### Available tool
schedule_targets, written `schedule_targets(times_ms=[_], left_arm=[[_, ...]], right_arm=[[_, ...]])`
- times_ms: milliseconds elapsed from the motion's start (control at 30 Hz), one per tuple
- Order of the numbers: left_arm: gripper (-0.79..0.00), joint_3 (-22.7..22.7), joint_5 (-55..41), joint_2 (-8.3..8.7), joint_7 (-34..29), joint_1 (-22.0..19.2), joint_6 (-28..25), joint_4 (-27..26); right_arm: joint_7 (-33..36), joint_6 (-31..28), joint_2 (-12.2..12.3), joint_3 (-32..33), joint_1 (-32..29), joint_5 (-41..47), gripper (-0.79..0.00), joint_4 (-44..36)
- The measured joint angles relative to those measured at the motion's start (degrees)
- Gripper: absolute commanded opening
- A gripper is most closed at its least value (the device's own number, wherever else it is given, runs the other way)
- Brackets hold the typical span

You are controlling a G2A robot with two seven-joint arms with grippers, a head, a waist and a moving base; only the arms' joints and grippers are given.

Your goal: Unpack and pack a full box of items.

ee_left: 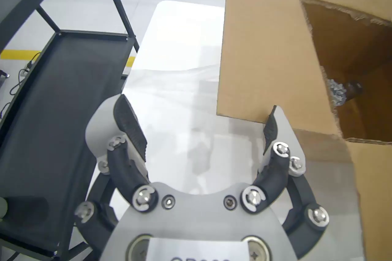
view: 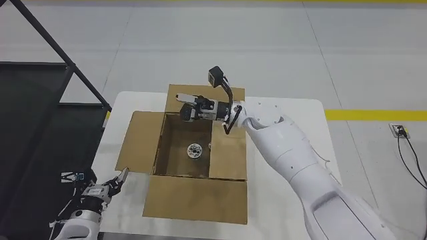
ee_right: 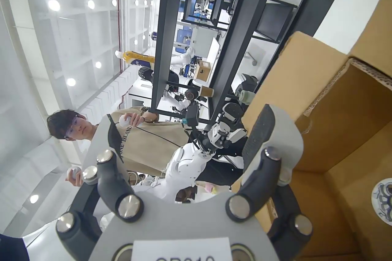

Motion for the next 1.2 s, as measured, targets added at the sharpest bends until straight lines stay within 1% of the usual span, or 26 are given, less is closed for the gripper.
schedule_targets(times_ms=[167,333,433,533,667,900,1067,1167,1200], left_arm=[[0.000,1.8,1.3,-0.16,-1.9,-2.4,0.3,3.7],[0.000,3.0,2.3,-0.22,-3.9,-4.9,-0.1,6.1],[0.000,3.1,2.0,-0.27,-3.8,-5.2,-1.0,6.1],[0.000,1.7,0.4,-0.32,-2.2,-4.0,-1.8,4.3],[0.000,-2.0,-3.1,-0.38,0.7,-0.2,-3.0,-0.7],[0.000,-6.8,-4.8,-0.57,3.1,6.2,-3.9,-10.8],[0.000,-8.3,-3.2,-0.94,6.8,11.5,-4.6,-20.0],[0.000,-7.9,-0.7,-1.09,8.6,14.6,-6.3,-25.8],[0.000,-7.4,0.4,-1.07,9.2,14.8,-7.4,-26.4]], right_arm=[[-0.2,-0.9,2.3,3.4,-2.2,-0.2,0.000,-3.0],[0.3,-0.4,4.4,6.5,-4.9,-1.2,0.000,-7.4],[0.7,0.5,5.6,8.2,-6.8,-2.0,0.000,-10.7],[0.2,1.5,6.6,9.8,-8.7,-3.1,0.000,-13.9],[-0.4,2.8,7.9,11.9,-11.4,-4.3,0.000,-18.4],[-0.9,4.4,9.6,15.1,-15.2,-5.7,0.000,-24.3],[-1.5,4.1,10.9,18.0,-18.1,-6.7,0.000,-28.0],[-2.3,3.7,11.9,20.4,-20.5,-7.6,0.000,-30.5],[-2.6,3.6,12.2,21.2,-21.3,-7.9,0.000,-31.4]])
